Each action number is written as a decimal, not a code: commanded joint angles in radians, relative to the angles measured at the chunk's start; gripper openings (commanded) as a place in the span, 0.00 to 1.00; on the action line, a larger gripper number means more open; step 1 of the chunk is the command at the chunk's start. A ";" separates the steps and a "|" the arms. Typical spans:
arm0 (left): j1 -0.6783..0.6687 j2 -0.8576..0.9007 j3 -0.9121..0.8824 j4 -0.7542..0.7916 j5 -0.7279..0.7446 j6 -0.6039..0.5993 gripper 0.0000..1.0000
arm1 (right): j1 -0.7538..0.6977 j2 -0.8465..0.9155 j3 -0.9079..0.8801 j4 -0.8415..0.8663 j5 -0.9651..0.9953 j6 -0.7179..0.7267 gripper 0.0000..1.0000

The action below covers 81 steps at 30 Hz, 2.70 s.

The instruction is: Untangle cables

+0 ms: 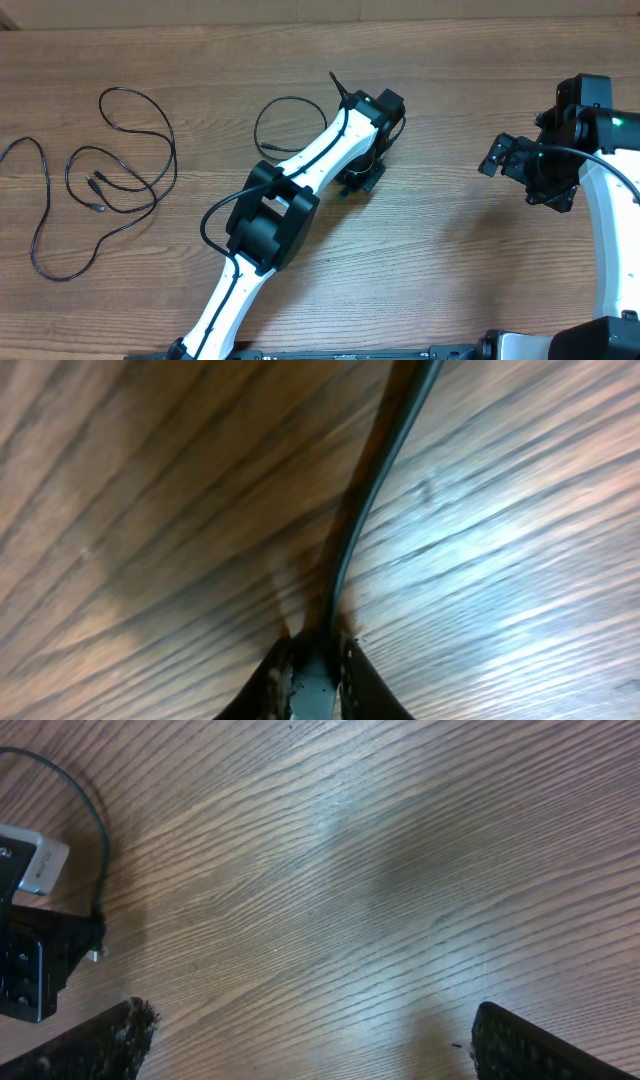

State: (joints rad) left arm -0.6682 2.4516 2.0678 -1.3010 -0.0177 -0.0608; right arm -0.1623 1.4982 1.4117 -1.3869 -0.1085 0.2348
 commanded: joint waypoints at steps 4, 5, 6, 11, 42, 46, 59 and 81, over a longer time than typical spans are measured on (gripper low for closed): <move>-0.001 0.011 0.006 -0.033 -0.220 -0.187 0.07 | -0.002 -0.003 -0.005 0.005 -0.006 0.000 1.00; 0.000 -0.003 0.006 -0.032 -0.220 -0.201 0.07 | -0.002 -0.003 -0.005 0.005 -0.006 -0.001 1.00; 0.003 -0.033 0.006 -0.031 -0.224 -0.216 0.07 | -0.002 -0.003 -0.005 0.005 -0.006 -0.001 1.00; 0.037 -0.209 0.006 -0.076 -0.333 -0.307 0.08 | -0.002 -0.003 -0.005 0.004 -0.006 -0.001 1.00; 0.339 -0.040 -0.028 0.002 0.104 0.092 0.64 | -0.002 -0.003 -0.005 0.010 -0.006 -0.001 1.00; 0.323 -0.040 -0.031 0.019 0.104 0.092 0.64 | -0.002 -0.003 -0.005 0.009 -0.006 -0.001 1.00; 0.322 -0.036 -0.052 0.063 0.084 0.092 0.66 | -0.002 -0.003 -0.005 0.006 -0.006 -0.001 1.00; 0.322 -0.212 -0.140 -0.016 0.093 0.012 0.04 | -0.002 -0.003 -0.005 0.009 -0.006 -0.001 1.00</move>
State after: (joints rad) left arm -0.3454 2.3722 1.9320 -1.3090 0.0654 -0.0074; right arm -0.1623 1.4982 1.4117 -1.3811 -0.1085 0.2352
